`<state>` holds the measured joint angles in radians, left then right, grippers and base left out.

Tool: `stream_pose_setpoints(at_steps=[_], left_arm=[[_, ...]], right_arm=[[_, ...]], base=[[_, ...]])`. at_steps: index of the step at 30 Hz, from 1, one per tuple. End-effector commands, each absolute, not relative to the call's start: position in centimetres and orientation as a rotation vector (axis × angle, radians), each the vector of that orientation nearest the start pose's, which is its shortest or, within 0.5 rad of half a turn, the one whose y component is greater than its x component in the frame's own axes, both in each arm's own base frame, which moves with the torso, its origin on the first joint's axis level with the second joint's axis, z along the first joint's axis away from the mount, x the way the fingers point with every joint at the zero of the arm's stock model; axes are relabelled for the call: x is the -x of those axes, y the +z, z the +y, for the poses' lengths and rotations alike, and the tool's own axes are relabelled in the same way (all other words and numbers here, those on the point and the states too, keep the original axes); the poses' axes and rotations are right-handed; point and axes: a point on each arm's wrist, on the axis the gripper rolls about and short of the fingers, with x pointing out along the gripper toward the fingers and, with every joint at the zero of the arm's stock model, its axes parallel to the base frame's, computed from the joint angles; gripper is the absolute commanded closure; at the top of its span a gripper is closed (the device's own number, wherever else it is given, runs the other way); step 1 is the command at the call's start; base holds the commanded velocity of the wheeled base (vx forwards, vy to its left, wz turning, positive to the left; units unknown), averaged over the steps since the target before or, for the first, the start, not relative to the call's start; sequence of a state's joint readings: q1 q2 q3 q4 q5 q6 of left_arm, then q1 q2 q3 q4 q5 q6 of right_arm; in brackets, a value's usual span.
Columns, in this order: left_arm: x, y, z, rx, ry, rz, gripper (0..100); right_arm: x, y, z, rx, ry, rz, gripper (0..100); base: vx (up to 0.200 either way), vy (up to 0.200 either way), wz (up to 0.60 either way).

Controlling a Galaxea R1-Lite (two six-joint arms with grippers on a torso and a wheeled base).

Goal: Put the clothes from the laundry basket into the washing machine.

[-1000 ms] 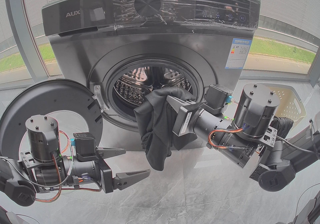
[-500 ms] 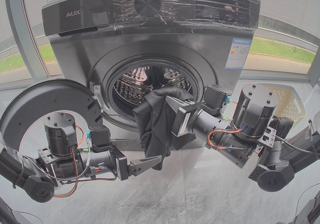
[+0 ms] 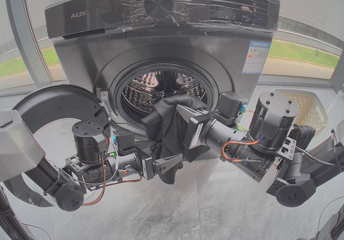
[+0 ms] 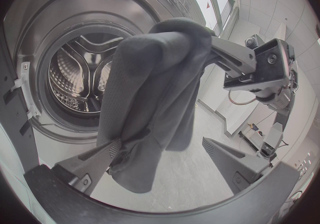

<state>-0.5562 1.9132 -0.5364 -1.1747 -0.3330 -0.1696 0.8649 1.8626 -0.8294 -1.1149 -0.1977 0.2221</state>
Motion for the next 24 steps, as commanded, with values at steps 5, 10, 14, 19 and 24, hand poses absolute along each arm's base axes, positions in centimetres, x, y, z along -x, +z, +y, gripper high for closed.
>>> stream_pose_setpoints(at_steps=[5, 10, 14, 19, 24], left_arm=[[-27.7, 8.2, -17.9, 0.126, -0.790, 0.289, 0], [-28.2, 8.4, -18.2, 0.134, -0.792, 0.255, 0], [-28.3, 8.5, -18.3, 0.136, -0.791, 0.239, 100], [-28.0, 8.7, -18.4, 0.137, -0.803, 0.227, 100], [-26.6, 9.5, -18.6, 0.138, -0.834, 0.200, 100]], right_arm=[[-22.3, 18.3, 26.0, -0.255, 0.682, 0.006, 100], [-22.1, 18.4, 26.1, -0.263, 0.689, -0.006, 100], [-22.2, 18.3, 26.2, -0.263, 0.687, -0.006, 100], [-22.3, 18.1, 26.2, -0.258, 0.684, -0.001, 100], [-22.9, 17.7, 26.0, -0.252, 0.671, 0.006, 100]], base=[[0.000, 0.000, 0.00], [0.000, 0.000, 0.00], [0.000, 0.000, 0.00], [0.000, 0.000, 0.00], [0.000, 0.000, 0.00]])
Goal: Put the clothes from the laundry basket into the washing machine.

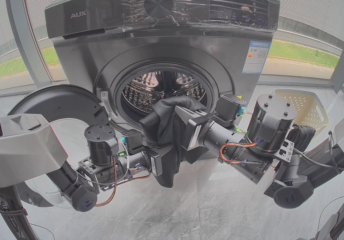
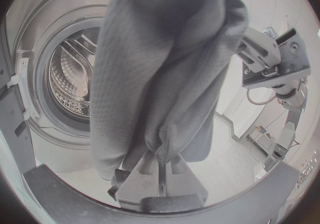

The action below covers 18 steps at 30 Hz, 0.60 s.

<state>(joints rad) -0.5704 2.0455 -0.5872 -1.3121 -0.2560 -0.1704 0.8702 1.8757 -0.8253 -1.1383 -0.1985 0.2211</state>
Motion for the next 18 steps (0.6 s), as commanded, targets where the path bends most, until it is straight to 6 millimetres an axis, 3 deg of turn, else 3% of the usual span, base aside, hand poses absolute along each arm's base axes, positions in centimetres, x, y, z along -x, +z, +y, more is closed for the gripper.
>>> stream_pose_setpoints(at_steps=[1, 6, 7, 8, 13, 14, 18], left_arm=[[-26.6, 9.5, -18.6, 0.138, -0.834, 0.200, 100], [-21.9, 11.7, -17.5, 0.133, -0.898, 0.178, 100], [-21.9, 11.7, -17.5, 0.133, -0.898, 0.178, 100], [-20.2, 12.3, -16.7, 0.130, -0.923, 0.175, 100], [-18.6, 13.5, -16.2, 0.138, -0.949, 0.141, 100], [-18.6, 13.6, -16.3, 0.140, -0.951, 0.137, 100], [-19.0, 13.9, -16.4, 0.148, -0.944, 0.114, 100]], right_arm=[[-22.9, 17.7, 26.0, -0.252, 0.671, 0.006, 100], [-24.4, 17.0, 24.9, -0.247, 0.665, 0.003, 100], [-24.4, 17.0, 24.9, -0.247, 0.665, 0.003, 100], [-24.7, 16.7, 24.4, -0.233, 0.664, 0.000, 100], [-25.2, 16.1, 24.2, -0.215, 0.665, -0.001, 100], [-25.2, 16.1, 24.2, -0.214, 0.665, -0.002, 0], [-25.1, 16.0, 24.2, -0.207, 0.663, 0.005, 0]], base=[[0.000, 0.000, 0.00], [0.000, 0.000, 0.00], [0.000, 0.000, 0.00], [0.000, 0.000, 0.00], [0.000, 0.000, 0.00], [0.000, 0.000, 0.00], [0.000, 0.000, 0.00]])
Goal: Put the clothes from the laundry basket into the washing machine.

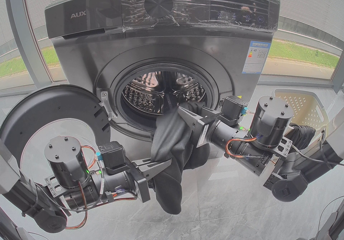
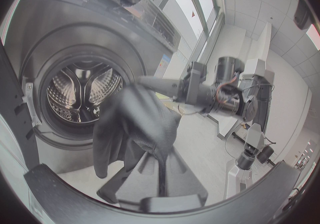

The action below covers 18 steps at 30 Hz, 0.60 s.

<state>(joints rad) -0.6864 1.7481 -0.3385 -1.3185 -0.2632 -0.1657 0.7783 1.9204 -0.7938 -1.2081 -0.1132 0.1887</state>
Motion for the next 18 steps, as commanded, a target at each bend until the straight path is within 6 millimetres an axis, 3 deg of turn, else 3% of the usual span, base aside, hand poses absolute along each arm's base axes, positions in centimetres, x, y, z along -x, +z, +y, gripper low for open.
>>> stream_pose_setpoints(at_steps=[1, 11, 18], left_arm=[[-19.2, 14.1, -16.4, 0.152, -0.942, 0.107, 100], [-21.8, 15.9, -16.8, 0.197, -0.813, 0.017, 100], [-22.6, 16.7, -17.4, 0.219, -0.760, -0.024, 100]], right_arm=[[-25.1, 15.7, 24.0, -0.198, 0.659, 0.013, 0], [-25.1, 13.5, 21.2, -0.126, 0.584, 0.098, 0], [-24.1, 10.7, 19.5, -0.055, 0.556, 0.199, 0]], base=[[0.000, 0.000, 0.00], [0.000, 0.000, 0.00], [0.000, 0.000, 0.00]])
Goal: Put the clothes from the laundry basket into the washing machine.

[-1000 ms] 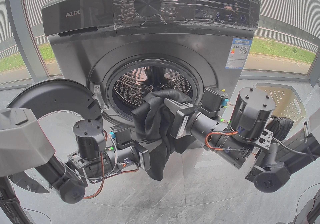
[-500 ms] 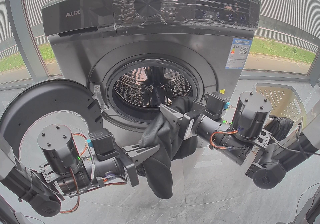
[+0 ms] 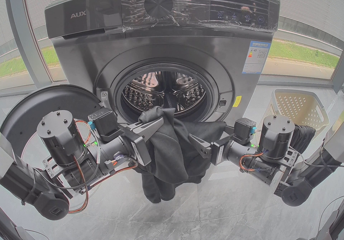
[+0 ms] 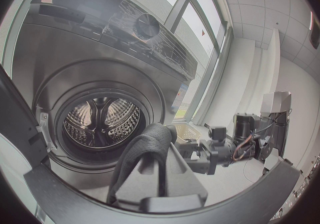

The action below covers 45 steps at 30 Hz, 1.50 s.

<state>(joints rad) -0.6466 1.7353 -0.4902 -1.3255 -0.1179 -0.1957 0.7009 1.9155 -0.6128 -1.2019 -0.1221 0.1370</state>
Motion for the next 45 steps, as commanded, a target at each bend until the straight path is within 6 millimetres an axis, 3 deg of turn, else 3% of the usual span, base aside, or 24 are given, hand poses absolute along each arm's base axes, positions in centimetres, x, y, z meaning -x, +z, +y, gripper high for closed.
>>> stream_pose_setpoints(at_steps=[1, 14, 17, 26, 30, 45], left_arm=[[-22.6, 16.7, -17.4, 0.219, -0.760, -0.024, 100], [-23.1, 17.4, -17.1, 0.264, -0.726, -0.074, 100], [-23.0, 17.3, -17.1, 0.264, -0.727, -0.073, 100], [-23.5, 15.6, -17.5, 0.244, -0.723, -0.019, 100], [-23.6, 15.3, -17.7, 0.245, -0.725, -0.026, 100], [-22.3, 14.9, -18.6, 0.239, -0.785, -0.010, 100]], right_arm=[[-24.1, 10.7, 19.5, -0.055, 0.556, 0.199, 0], [-20.3, 5.6, 18.1, 0.073, 0.644, 0.420, 0], [-20.4, 5.7, 18.4, 0.064, 0.663, 0.399, 0], [-21.0, 9.3, 22.4, -0.023, 0.873, 0.163, 0], [-21.7, 10.7, 23.4, -0.059, 0.890, 0.075, 0], [-23.8, 10.9, 25.0, -0.078, 0.871, 0.030, 0]], base=[[0.000, 0.000, 0.00], [0.000, 0.000, 0.00], [0.000, 0.000, 0.00], [0.000, 0.000, 0.00], [0.000, 0.000, 0.00], [0.000, 0.000, 0.00]])
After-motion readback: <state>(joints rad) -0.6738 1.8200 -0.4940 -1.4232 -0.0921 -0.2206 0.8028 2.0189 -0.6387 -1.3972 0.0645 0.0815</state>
